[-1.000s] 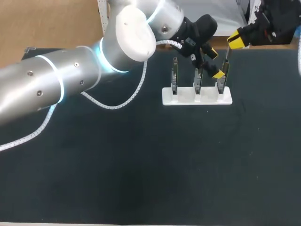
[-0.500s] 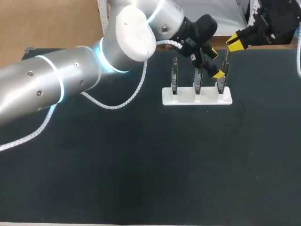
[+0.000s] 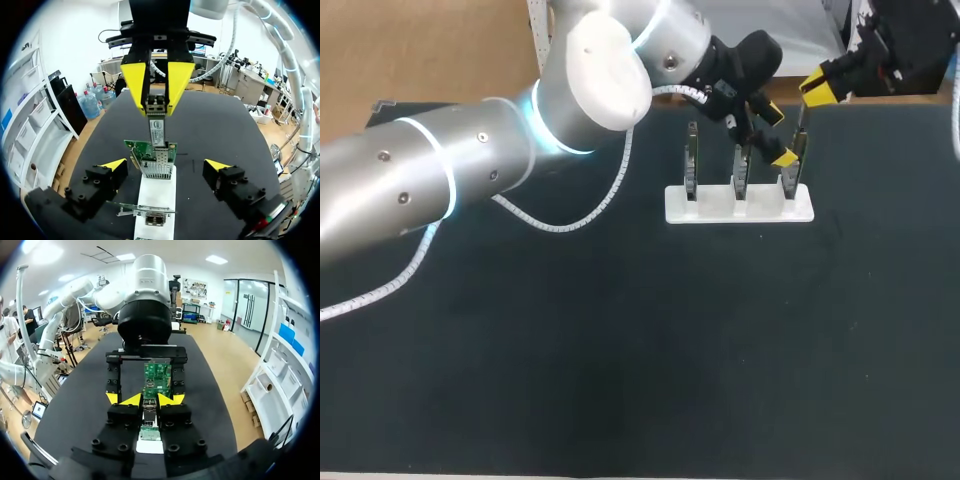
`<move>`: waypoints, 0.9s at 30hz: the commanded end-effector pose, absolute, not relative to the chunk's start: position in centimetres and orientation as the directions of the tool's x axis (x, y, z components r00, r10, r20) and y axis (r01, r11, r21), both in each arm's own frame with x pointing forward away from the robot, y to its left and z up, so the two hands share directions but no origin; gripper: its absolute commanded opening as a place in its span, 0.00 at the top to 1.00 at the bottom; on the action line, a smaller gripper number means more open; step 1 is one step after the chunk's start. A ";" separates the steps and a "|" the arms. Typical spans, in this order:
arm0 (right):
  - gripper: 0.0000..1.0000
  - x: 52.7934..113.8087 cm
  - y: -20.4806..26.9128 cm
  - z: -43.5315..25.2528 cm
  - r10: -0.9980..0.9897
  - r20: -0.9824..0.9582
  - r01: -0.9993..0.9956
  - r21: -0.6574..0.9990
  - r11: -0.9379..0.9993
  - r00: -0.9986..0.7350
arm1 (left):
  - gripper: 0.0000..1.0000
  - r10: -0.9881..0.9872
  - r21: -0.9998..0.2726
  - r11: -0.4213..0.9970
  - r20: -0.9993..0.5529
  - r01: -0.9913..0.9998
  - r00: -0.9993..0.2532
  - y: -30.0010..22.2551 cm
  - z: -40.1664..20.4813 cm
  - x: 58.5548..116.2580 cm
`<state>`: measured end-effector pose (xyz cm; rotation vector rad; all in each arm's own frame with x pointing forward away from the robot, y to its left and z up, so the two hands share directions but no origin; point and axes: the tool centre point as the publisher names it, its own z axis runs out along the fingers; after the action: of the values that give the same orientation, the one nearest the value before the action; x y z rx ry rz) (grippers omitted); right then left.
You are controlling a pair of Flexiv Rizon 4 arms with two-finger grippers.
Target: Pick up the optical module with the left hand, and insert it into the network port with the right hand.
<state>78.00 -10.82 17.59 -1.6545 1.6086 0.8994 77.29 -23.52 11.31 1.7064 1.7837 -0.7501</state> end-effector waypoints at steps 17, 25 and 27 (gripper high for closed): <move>1.00 77.6 -11.0 17.3 -0.551 -0.835 -1.000 0.009 -0.020 0.004 | 0.00 0.692 -0.020 0.036 -0.721 0.999 -0.040 -23.6 11.3 77.4; 1.00 77.6 -11.0 17.1 -0.548 -0.837 -1.000 0.013 -0.019 0.000 | 0.00 0.692 -0.020 0.036 -0.721 0.999 -0.040 -23.6 11.3 77.4; 1.00 77.6 -10.9 17.1 -0.546 -0.838 -1.000 0.011 -0.019 0.001 | 0.00 0.692 -0.020 0.036 -0.721 0.999 -0.040 -23.6 11.3 77.4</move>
<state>77.74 -10.98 17.14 -1.6392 1.6168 0.9019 77.29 -23.52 11.31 1.7065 1.7836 -0.7500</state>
